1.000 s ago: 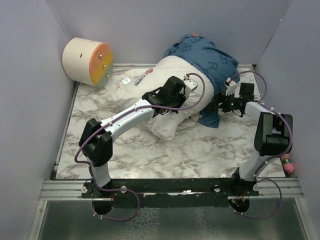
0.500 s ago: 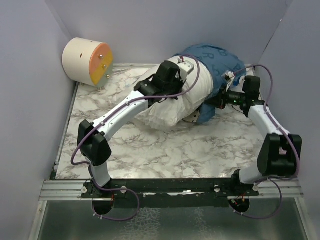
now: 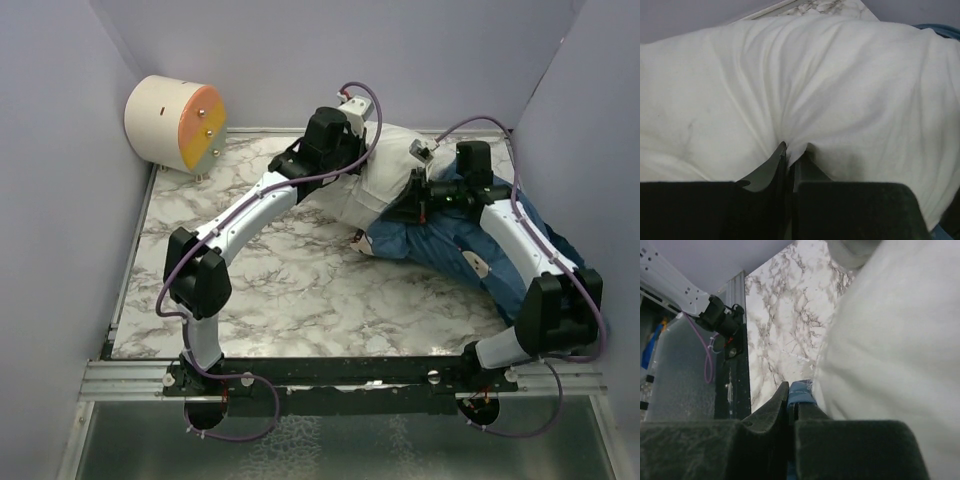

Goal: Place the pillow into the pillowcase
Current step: Stuff the pillow into the pillowcase.

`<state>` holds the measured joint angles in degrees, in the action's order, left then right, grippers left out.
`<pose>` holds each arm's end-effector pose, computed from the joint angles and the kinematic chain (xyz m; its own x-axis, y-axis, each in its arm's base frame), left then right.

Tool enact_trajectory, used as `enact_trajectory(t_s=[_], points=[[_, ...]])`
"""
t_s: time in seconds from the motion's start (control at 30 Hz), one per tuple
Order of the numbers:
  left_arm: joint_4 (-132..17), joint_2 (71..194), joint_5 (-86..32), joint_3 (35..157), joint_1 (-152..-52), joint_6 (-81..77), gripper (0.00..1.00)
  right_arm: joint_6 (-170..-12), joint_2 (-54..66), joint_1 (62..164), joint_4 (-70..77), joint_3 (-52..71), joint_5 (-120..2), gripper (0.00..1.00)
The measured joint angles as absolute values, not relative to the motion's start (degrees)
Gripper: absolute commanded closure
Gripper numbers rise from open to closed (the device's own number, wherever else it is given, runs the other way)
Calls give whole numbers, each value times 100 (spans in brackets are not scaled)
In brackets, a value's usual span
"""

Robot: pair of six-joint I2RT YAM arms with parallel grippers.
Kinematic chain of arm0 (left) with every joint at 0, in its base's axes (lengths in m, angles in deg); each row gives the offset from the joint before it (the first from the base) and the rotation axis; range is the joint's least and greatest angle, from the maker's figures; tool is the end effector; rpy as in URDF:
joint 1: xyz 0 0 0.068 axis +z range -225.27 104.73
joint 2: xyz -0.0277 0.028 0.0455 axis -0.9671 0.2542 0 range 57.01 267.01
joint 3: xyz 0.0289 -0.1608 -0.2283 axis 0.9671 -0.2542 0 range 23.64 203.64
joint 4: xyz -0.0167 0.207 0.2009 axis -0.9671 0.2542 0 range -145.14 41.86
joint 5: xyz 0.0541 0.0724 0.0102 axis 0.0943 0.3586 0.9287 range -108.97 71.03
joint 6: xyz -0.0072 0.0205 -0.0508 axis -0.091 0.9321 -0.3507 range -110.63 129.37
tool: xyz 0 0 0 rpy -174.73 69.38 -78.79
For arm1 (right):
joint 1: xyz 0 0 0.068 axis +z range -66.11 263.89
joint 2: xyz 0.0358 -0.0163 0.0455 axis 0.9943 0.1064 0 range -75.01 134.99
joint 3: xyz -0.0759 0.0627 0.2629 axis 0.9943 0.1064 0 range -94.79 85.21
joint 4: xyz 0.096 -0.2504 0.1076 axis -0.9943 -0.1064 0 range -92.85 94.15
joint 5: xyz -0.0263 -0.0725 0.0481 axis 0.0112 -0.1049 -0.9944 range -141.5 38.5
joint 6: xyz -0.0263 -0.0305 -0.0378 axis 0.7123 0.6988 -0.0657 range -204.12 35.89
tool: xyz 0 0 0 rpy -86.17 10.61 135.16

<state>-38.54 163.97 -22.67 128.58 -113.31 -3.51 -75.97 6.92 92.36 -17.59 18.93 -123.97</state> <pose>0.3774 -0.2985 0.3886 -0.3930 0.0249 -0.9192 0.5903 0.7733 -0.2314 0.3209 0.0840 0.3150 -0.4821 -0.1149 -0.8686 -0.8708 0.1718 0.4606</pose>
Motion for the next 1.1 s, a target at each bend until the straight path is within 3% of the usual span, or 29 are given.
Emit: enact_trajectory(t_s=[0.23, 0.37, 0.6, 0.8, 0.93, 1.03, 1.1], points=[[-4582, 16314, -2757, 12329, -11397, -489, 100, -8502, 1243, 9131, -2397, 374, -12159, 99], [-4632, 15997, -2752, 12209, -11449, -478, 100, -9243, 1249, 9009, -2010, -478, -12285, 99], [-3638, 15547, -3058, 11975, -11596, -576, 100, -10266, 797, 9002, -662, -39, -12670, 99], [-3918, 15547, -3421, 11505, -11609, -810, 100, -9752, 694, 9028, -1053, 184, -12390, 96], [-4621, 15564, -3557, 10684, -11235, -1123, 97, -9057, 1326, 9098, -1632, 99, -11573, 62], [-4908, 15617, -3646, 10325, -10859, -1413, 74, -8692, 1990, 9142, -1853, 27, -11280, 27], [-5056, 15632, -3697, 10126, -10628, -1595, 56, -8537, 2132, 9148, -1910, 27, -11293, 11]])
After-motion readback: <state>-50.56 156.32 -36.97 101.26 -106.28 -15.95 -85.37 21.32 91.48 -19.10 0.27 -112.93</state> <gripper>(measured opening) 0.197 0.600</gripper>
